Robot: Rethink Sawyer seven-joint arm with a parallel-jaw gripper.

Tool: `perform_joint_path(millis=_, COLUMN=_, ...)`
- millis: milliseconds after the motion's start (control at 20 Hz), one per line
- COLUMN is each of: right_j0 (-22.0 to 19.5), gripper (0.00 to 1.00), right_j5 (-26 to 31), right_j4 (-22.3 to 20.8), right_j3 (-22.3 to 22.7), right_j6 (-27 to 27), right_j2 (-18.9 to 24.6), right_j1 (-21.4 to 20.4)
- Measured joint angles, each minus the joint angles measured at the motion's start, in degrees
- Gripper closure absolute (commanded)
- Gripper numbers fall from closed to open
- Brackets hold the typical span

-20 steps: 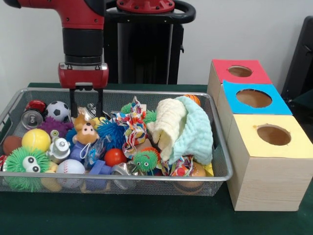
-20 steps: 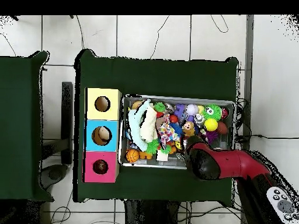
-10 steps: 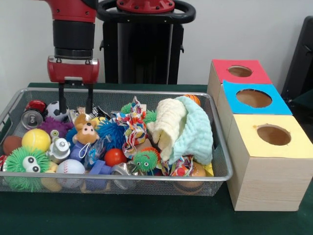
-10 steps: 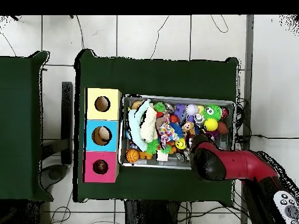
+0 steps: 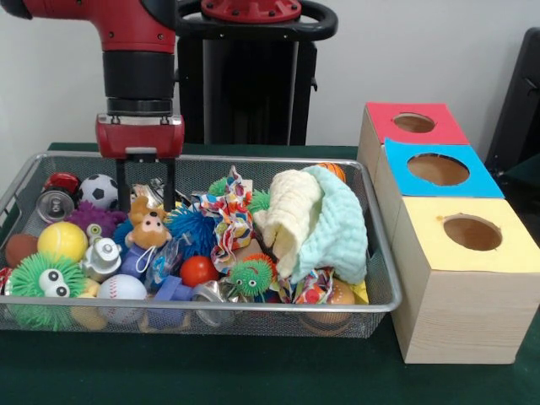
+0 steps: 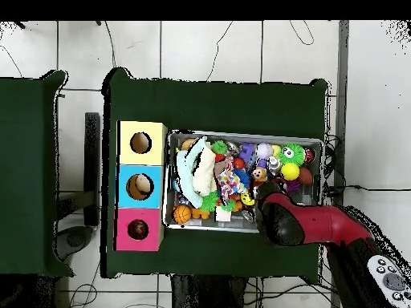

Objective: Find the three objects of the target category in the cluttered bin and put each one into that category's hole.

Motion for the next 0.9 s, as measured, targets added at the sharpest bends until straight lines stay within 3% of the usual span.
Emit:
perform_joint_path(millis=350, right_j0=0.50, gripper=0.00, right_j5=-1.46, right_j4=-0.01, right_j3=-0.27, right_j6=0.00, right_j2=-0.07, right_j1=2.56)
perform_joint_path(millis=600, right_j0=2.99, gripper=0.00, right_j5=-1.49, right_j4=0.00, right_j3=-1.47, right_j6=0.00, right_j2=-2.06, right_j1=4.47)
perform_joint_path(millis=900, right_j0=8.10, gripper=0.00, right_j5=-1.49, right_j4=0.01, right_j3=-3.43, right_j6=0.00, right_j2=-7.45, right_j1=4.69)
